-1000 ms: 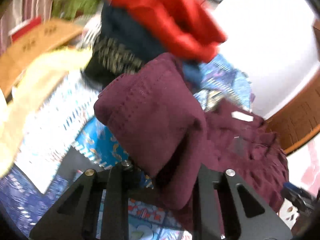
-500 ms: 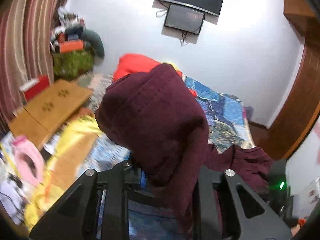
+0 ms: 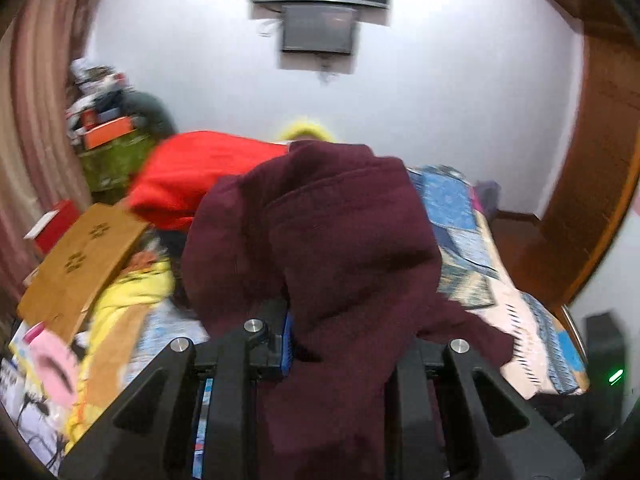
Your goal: Fold large clothes
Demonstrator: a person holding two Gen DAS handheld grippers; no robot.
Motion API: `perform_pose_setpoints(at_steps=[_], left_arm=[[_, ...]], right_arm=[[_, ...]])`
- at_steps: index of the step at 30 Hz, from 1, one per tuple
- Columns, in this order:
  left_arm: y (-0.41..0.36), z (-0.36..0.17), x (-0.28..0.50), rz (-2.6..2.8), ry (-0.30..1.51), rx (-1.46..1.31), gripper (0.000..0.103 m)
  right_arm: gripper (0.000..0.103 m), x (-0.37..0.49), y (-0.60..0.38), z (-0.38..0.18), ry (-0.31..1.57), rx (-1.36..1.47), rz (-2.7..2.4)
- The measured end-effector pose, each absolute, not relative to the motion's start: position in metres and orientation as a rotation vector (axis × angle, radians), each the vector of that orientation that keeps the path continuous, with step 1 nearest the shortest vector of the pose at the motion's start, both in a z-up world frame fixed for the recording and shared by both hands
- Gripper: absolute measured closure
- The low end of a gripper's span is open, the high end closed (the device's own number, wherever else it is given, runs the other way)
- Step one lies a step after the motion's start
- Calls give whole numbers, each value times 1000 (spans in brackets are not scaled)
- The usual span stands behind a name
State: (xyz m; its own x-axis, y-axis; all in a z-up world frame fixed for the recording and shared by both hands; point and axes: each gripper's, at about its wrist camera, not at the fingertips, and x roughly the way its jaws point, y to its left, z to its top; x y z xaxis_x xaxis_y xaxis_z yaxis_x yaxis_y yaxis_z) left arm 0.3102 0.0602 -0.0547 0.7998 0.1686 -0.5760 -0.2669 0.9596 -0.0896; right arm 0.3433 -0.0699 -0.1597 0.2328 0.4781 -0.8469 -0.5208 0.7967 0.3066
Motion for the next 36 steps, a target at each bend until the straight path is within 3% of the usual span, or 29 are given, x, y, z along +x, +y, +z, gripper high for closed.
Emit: perform_pose_setpoints(at_steps=[4, 10, 13, 16, 20, 30, 36], left_arm=[[1, -73, 346, 99, 670, -134, 83], [-79, -143, 370, -76, 899, 24, 82], [-96, -152, 356, -70, 891, 122, 74], [-89, -144, 346, -127, 916, 80, 60], [-78, -126, 329, -198, 945, 53, 50], [5, -79, 288, -43, 771, 9, 15], [51, -113, 291, 59, 859, -60, 15]], right_arm=[[33, 360, -135, -143, 1096, 29, 541], [33, 366, -194, -137, 1063, 106, 413], [33, 365, -199, -131, 1043, 99, 401], [33, 360, -200, -123, 1024, 94, 410], [33, 359, -197, -113, 984, 94, 438], [33, 368, -141, -105, 960, 51, 545], [33, 376, -108, -116, 988, 37, 604]])
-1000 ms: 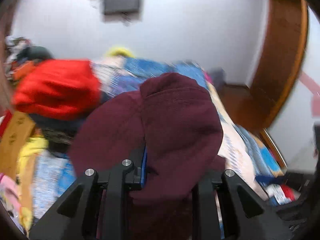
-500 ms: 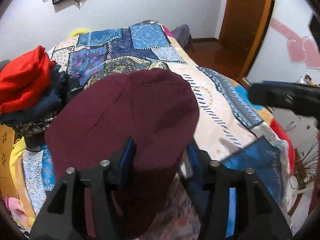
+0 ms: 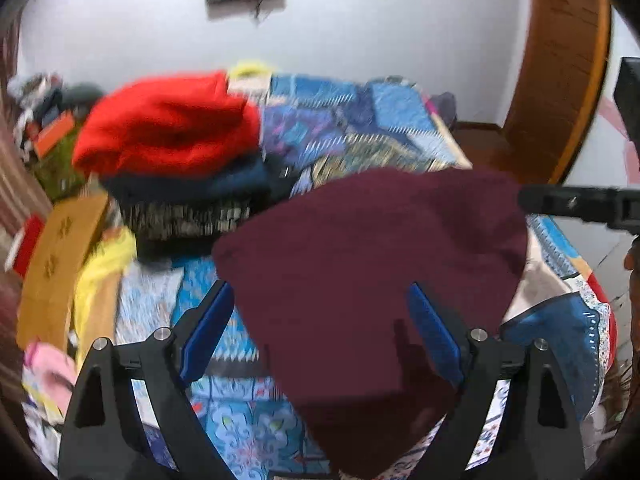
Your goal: Fold large clothes
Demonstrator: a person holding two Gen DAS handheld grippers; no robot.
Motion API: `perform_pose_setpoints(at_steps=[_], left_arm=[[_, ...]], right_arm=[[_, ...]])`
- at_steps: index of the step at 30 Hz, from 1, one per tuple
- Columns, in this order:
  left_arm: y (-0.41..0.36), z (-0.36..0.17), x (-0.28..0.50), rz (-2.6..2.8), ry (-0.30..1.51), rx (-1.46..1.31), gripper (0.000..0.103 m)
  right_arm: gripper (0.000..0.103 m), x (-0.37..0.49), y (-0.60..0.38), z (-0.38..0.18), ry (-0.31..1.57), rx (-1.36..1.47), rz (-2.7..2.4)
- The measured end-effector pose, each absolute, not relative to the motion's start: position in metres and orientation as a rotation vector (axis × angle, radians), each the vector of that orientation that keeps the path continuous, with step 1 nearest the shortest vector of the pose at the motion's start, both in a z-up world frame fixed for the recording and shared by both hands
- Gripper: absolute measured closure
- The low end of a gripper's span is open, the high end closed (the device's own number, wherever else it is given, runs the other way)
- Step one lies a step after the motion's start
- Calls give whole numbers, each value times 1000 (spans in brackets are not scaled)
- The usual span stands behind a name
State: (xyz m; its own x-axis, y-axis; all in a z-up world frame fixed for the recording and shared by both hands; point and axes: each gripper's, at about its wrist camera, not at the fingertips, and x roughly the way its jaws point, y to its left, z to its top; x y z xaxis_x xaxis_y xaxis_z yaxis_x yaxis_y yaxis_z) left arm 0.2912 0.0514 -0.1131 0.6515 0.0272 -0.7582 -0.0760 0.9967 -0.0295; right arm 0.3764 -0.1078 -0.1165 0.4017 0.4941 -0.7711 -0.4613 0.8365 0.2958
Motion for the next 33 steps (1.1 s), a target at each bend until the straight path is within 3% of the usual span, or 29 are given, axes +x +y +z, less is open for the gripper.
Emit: perform_pose_setpoints(at_steps=[6, 8, 11, 25, 32, 33], left_arm=[[61, -166, 289, 33, 998, -145, 14], [59, -177, 283, 5, 1024, -121, 14], [59, -180, 274, -10, 1020, -94, 14], [133, -159, 281, 195, 932, -348, 14], [162, -186, 295, 149, 977, -597, 14], [164, -191, 297, 136, 989, -634, 14]], right_arm=[[33, 392, -109, -146, 1044, -53, 488], [27, 396, -121, -159, 1085, -22, 482], [20, 398, -142, -171, 1133, 80, 485], [20, 408, -139, -139, 1112, 105, 528], [20, 436, -127, -171, 1215, 203, 553], [16, 438, -131, -176, 1230, 237, 563]])
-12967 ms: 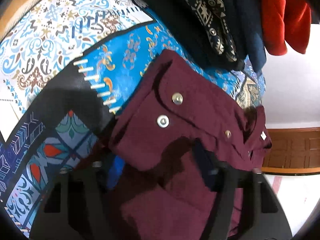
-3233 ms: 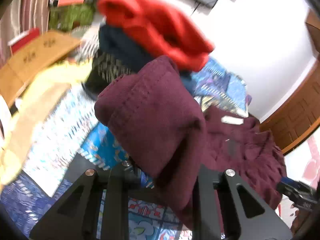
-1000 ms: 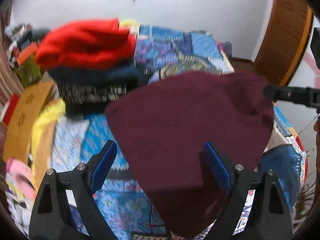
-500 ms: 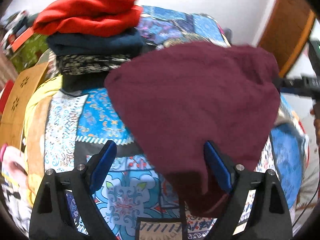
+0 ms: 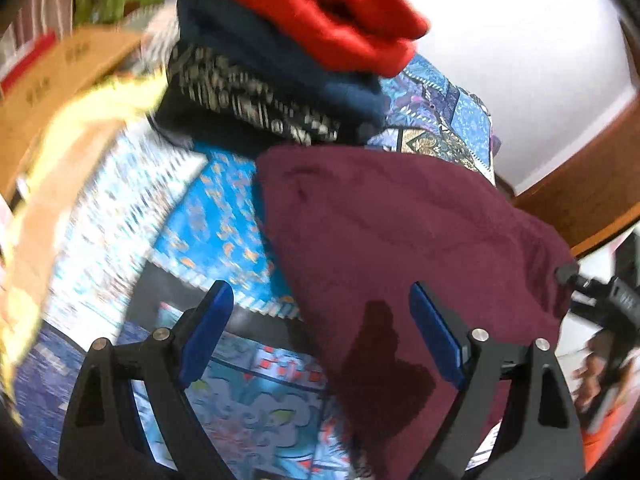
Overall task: Fold large clothes
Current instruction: 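Grasp the maroon bundle with both grippers and set it atop the clothes stack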
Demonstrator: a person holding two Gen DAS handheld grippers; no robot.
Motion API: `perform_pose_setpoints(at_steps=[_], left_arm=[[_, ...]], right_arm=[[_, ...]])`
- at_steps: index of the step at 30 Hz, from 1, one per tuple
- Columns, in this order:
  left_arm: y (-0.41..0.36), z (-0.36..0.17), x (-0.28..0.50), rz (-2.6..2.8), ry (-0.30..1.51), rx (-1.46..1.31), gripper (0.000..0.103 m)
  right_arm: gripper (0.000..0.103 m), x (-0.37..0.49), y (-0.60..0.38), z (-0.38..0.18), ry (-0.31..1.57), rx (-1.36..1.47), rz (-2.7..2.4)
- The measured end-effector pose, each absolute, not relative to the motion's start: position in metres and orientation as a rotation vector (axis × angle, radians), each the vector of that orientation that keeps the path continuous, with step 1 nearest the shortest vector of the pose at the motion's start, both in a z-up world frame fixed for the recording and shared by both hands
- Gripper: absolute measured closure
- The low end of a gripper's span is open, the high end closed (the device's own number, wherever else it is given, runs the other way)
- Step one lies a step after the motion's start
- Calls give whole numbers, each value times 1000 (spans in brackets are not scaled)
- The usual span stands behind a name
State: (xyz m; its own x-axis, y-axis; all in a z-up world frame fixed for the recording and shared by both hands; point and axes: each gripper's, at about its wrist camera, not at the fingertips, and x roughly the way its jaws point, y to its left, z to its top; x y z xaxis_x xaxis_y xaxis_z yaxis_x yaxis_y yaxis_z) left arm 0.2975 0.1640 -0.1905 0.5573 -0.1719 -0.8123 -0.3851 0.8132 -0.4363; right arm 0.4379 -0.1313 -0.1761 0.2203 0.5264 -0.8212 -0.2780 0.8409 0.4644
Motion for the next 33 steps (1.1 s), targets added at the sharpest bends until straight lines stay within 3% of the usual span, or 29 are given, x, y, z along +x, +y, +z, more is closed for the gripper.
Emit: perform_pose_setpoints(at_steps=[2, 8, 18, 24, 25, 33], left_arm=[[167, -207, 303, 102, 1021, -727, 14], [169, -245, 316, 28, 1076, -913, 14], [170, -290, 339, -13, 1110, -1141, 6], [165, -293, 348, -33, 1098, -1186, 8], [163, -290, 348, -52, 1085, -1181, 18], [152, -248, 339, -75, 1015, -1046, 54]], right_arm=[[9, 442, -140, -185, 1260, 280, 566], [1, 449, -151, -203, 1314, 299, 591], [0, 467, -147, -227, 1417, 477, 674], [1, 469, -145, -228, 1403, 485, 665], [3, 467, -145, -227, 1395, 486, 666], [52, 458, -144, -211, 1349, 426, 651]])
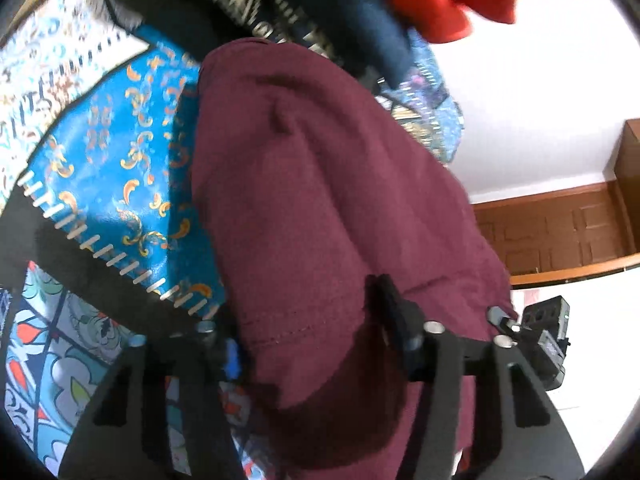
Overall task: Fold large clothes
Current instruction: 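Grasp the maroon bundle with both grippers and set it atop the clothes stack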
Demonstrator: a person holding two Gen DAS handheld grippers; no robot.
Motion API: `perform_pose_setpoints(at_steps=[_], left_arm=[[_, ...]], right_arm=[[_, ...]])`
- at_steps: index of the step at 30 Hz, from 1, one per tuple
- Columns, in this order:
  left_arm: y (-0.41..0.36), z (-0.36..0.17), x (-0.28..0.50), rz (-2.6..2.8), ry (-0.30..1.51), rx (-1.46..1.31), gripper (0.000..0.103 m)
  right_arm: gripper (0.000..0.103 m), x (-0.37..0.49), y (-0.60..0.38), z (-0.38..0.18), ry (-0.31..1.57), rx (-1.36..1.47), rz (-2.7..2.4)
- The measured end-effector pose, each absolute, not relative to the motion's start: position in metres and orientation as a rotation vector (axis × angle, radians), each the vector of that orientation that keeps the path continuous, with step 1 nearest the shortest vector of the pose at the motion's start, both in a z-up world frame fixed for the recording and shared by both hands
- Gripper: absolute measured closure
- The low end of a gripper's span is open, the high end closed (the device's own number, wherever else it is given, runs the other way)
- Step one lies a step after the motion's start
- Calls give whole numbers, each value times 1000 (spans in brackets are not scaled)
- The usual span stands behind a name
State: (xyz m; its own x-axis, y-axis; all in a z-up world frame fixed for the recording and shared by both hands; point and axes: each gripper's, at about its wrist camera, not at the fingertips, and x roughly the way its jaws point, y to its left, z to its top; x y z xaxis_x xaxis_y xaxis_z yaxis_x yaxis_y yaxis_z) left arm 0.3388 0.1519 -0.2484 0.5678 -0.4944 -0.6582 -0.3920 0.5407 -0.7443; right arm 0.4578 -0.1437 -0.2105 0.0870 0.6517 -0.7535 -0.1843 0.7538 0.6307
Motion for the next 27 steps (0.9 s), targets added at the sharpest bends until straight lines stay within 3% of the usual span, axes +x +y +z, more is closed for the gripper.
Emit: perform_pose_setpoints(at_steps=[7, 14, 20, 27], left_arm=[[147, -185, 316, -121, 933, -953, 70], [144, -94, 289, -155, 788, -810, 73], [183, -8, 277, -169, 654, -694, 73], [241, 53, 301, -175, 543, -644, 73]], right_arm=[[62, 435, -134, -178, 1303, 385, 674], [63, 407, -128, -114, 1153, 356, 734], [63, 403, -106, -52, 1011, 351, 794], [63, 425, -51, -8, 894, 355, 872]])
